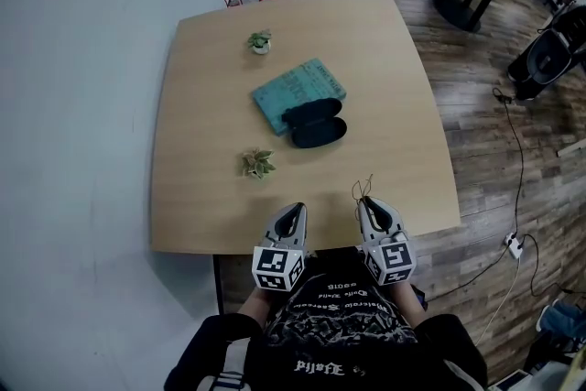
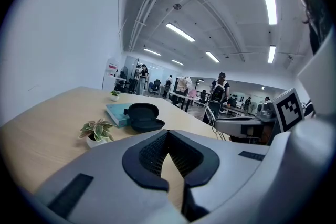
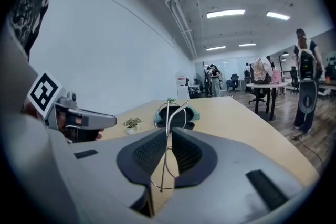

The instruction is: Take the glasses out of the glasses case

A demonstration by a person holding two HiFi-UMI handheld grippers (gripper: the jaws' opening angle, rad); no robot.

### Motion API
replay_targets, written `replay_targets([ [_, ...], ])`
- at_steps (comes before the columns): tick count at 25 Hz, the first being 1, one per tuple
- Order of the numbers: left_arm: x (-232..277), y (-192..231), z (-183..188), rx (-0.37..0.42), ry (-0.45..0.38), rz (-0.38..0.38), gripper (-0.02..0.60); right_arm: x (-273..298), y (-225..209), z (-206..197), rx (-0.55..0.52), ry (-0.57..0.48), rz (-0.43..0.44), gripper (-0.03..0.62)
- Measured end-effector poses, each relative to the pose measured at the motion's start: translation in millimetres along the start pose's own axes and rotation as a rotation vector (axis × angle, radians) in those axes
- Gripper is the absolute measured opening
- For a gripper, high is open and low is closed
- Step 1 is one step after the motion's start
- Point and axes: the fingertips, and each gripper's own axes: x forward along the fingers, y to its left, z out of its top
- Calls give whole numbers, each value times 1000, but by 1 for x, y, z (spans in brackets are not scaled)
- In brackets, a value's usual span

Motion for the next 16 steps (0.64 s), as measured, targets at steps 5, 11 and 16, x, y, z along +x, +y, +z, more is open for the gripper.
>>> replay_targets([
  [5, 7, 3, 3, 4, 4, 6, 5, 5, -4, 6, -16, -4, -6, 37],
  [11, 9, 9, 4, -7, 9, 21, 5, 12, -5, 8, -45, 3, -7, 37],
  [16, 9, 20, 2, -12, 12, 42, 5, 20, -1, 3, -64, 20, -1, 37],
])
